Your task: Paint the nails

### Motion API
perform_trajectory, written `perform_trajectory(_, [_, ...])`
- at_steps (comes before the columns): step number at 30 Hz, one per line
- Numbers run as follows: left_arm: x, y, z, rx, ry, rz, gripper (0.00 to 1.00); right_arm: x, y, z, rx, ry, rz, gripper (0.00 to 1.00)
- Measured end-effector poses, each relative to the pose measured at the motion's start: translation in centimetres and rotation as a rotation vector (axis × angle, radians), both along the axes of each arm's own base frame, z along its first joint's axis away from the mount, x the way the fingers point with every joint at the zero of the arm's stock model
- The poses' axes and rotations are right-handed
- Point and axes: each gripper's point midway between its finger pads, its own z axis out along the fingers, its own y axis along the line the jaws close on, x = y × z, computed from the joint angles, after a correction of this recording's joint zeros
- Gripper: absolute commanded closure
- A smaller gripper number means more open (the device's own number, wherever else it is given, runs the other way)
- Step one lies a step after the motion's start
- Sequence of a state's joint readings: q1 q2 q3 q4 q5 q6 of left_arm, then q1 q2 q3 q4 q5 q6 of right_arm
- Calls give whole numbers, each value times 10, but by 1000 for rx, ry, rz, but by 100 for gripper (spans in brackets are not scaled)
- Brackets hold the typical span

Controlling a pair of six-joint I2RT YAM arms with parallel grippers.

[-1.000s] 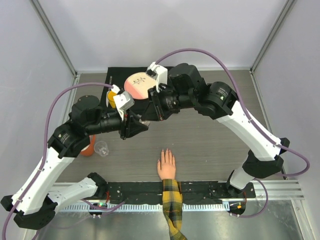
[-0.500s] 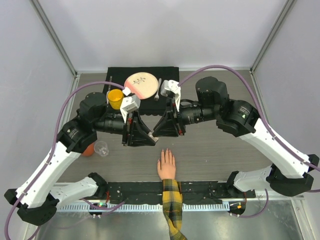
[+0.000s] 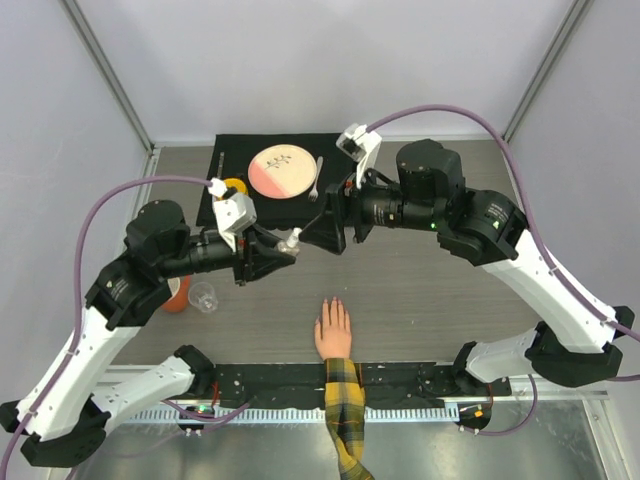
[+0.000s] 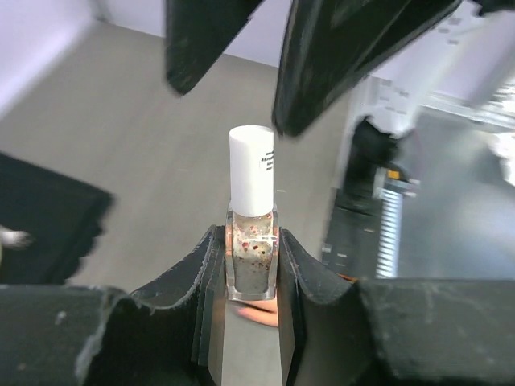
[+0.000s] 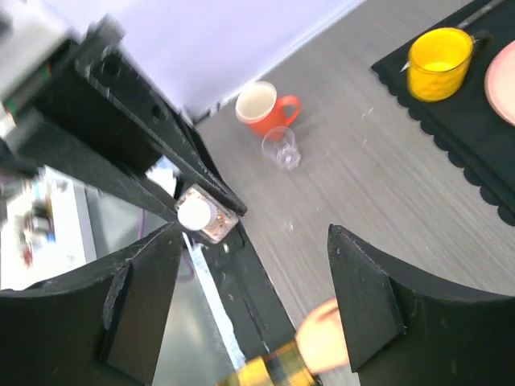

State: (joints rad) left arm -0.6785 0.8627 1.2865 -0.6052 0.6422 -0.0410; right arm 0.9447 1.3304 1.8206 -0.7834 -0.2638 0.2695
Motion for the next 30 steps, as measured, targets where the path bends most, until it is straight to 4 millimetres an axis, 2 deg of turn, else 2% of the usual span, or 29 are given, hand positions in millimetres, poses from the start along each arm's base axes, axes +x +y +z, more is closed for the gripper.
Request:
perform_trajectory(5, [33, 17, 0, 27, -131, 193, 100, 21, 4, 30, 75, 44, -141, 22])
perform_trajectory(7, [45, 21, 2, 35, -163, 247, 100, 29, 8, 36, 93, 58, -177, 27])
perform_trajectory(9, [55, 23, 3, 44, -189, 291, 100, 36, 14, 37, 96, 72, -208, 36])
perform_trajectory(15, [77, 25, 0, 74, -213, 368, 100, 51, 38, 22, 60, 123, -250, 41])
perform_trajectory(19, [80, 26, -1, 79, -216, 383, 100, 51, 47, 7, 19, 150, -250, 51])
perform_trajectory(22, [82, 26, 2, 71, -225, 391, 100, 50, 48, 5, 16, 159, -249, 56])
perform_trajectory(26, [82, 27, 4, 65, -226, 395, 100, 49, 48, 5, 18, 165, -245, 68])
perform_trajectory(30, [81, 25, 4, 55, -215, 389, 100, 47, 49, 4, 17, 171, -238, 69])
